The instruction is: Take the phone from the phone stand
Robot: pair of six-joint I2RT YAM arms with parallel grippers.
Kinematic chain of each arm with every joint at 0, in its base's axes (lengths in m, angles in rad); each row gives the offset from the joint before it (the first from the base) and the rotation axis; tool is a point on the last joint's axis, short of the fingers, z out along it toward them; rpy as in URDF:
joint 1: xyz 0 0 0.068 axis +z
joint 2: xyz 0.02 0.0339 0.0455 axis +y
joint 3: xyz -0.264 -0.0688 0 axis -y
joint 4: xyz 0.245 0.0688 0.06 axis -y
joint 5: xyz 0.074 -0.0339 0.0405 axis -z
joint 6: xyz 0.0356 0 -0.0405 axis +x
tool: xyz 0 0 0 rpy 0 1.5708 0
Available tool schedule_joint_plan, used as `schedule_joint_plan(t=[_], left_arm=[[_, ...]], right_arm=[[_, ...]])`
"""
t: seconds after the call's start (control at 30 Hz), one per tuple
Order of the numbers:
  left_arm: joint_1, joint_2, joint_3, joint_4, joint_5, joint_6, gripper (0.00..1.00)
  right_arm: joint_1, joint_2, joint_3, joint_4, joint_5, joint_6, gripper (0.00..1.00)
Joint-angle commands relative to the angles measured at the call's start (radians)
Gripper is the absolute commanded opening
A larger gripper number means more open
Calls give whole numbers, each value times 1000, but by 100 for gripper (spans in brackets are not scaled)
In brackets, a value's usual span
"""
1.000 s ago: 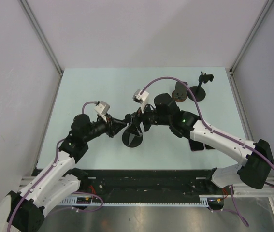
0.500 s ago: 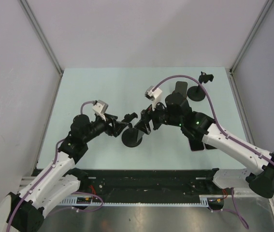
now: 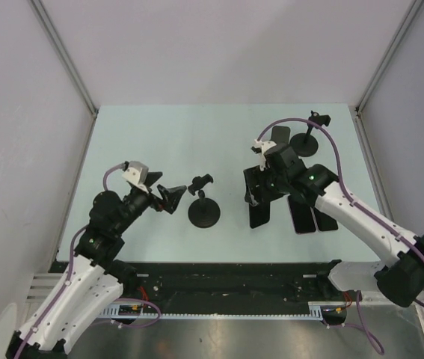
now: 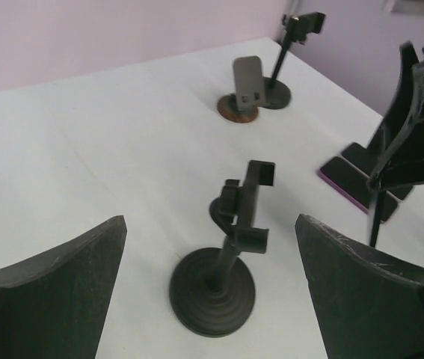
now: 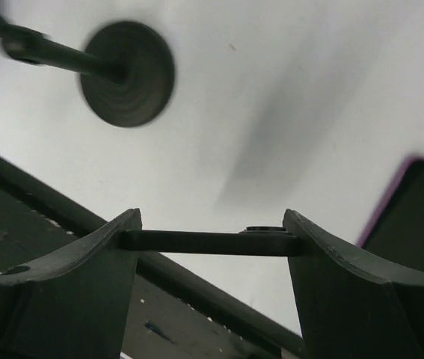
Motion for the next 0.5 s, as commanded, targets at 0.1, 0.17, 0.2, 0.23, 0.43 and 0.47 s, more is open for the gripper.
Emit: schedule_joint_plan(t=[0.1, 0.17, 0.2, 0.23, 0.43, 0.47], left_arm=[[-1, -133, -21, -99, -241, 115, 100], [-1, -147, -37, -97, -285, 112, 100], [-1, -150, -41, -97, -308, 109, 100], [-1, -152, -49, -96, -314, 109, 100], [-1, -133, -37, -96, -345, 135, 100], [-1, -132, -35, -96, -345, 136, 100]], right_arm=[[-72, 163, 11, -160, 28, 21, 0], [-95, 205, 13, -177, 28, 16, 0], [-103, 223, 13, -177, 57, 8, 0], [-111, 264, 13, -176, 64, 8, 0], [-144, 435, 13, -133, 152, 22, 0], [-149, 453, 13, -110, 182, 27, 0]])
